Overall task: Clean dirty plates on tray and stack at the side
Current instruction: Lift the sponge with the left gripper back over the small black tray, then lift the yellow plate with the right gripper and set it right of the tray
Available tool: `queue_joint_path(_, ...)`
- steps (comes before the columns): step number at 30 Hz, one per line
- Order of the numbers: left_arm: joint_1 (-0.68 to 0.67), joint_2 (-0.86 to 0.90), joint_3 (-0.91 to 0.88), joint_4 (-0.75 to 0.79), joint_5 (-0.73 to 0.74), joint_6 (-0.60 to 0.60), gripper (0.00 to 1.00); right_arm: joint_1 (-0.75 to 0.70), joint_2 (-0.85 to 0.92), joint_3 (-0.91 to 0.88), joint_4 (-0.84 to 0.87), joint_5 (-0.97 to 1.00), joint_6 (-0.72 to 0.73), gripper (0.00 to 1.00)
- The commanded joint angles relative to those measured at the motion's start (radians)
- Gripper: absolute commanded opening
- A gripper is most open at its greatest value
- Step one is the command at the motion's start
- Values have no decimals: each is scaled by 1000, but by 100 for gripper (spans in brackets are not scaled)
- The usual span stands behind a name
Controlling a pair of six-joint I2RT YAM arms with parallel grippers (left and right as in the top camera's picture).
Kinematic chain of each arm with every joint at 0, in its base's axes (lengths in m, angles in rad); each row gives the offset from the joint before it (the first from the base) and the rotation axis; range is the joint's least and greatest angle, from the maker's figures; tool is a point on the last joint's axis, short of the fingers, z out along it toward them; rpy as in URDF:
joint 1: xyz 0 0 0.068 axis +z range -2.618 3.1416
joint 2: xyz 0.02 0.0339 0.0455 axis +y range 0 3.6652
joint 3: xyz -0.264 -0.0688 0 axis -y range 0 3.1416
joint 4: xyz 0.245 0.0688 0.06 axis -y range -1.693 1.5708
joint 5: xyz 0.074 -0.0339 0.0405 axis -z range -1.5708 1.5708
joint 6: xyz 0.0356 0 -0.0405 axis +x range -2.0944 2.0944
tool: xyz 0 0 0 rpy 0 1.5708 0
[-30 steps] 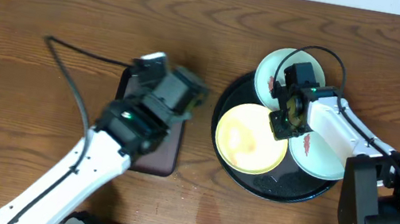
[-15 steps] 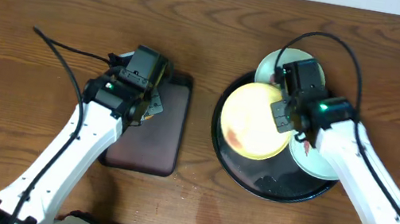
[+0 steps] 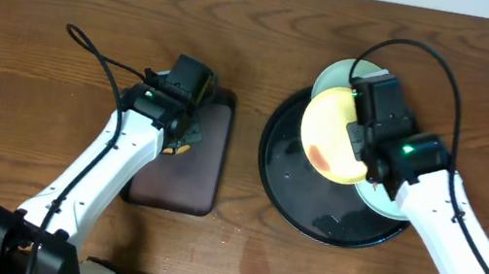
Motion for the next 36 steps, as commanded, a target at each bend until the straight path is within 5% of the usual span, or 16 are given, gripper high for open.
queue_joint_path(1,3,4,-7,-5,-2,18,8,51,-14,11,1,213,-45,1)
queue_joint_path(11,3,4,-7,-5,-2,18,8,223,-14,11,94,486,-243,1)
queue_joint_path(23,3,4,-7,-6,-2,18,8,329,-14,11,133,507,-406,1)
queue_joint_path(36,3,4,-7,-6,-2,18,8,344,-14,11,143,501,-401,1)
